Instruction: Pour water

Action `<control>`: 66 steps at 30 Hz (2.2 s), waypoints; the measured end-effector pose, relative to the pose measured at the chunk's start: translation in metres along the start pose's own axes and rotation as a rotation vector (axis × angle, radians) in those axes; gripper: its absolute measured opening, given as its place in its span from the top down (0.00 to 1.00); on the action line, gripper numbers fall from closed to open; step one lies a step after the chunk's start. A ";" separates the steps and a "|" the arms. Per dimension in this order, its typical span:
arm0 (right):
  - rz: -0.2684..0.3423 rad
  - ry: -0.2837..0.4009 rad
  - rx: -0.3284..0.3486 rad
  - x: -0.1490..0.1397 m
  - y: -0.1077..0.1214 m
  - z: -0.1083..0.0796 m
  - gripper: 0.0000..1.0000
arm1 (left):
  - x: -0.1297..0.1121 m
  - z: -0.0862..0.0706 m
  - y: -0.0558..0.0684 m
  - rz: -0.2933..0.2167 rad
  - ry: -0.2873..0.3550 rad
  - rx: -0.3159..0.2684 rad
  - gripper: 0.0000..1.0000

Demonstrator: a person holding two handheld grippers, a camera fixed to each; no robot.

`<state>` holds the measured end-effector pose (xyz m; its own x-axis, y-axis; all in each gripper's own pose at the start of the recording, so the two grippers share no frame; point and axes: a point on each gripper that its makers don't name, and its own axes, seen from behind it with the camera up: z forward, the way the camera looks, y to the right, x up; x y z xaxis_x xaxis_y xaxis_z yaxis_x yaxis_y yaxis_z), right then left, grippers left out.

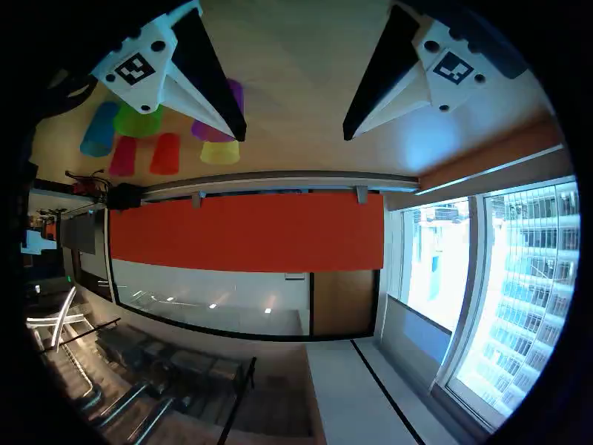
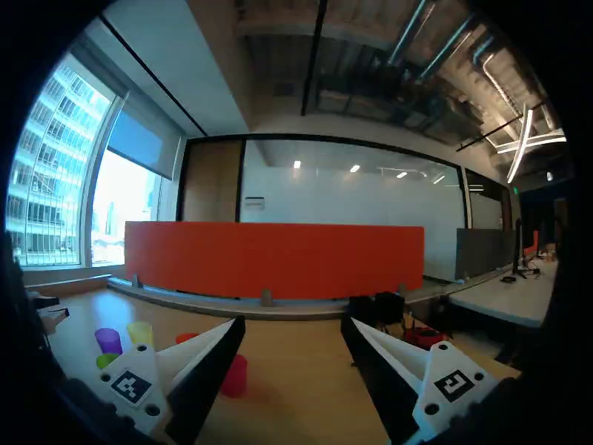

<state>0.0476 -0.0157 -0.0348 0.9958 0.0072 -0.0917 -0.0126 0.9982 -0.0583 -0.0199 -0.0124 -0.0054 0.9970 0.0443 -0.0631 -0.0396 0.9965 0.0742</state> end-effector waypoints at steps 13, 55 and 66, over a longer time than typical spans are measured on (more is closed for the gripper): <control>-0.010 0.010 0.018 -0.004 0.001 0.000 0.00 | 0.001 -0.001 -0.001 0.001 0.000 0.001 0.03; 0.048 -0.026 0.009 -0.091 0.015 0.012 0.00 | 0.001 0.000 -0.001 0.002 0.000 0.001 0.03; 0.050 -0.039 0.013 -0.100 0.014 0.015 0.00 | 0.001 0.000 -0.001 0.002 0.000 0.001 0.03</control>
<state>-0.0513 -0.0014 -0.0112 0.9967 0.0591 -0.0550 -0.0614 0.9972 -0.0420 -0.0192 -0.0136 -0.0059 0.9969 0.0459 -0.0633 -0.0411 0.9963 0.0750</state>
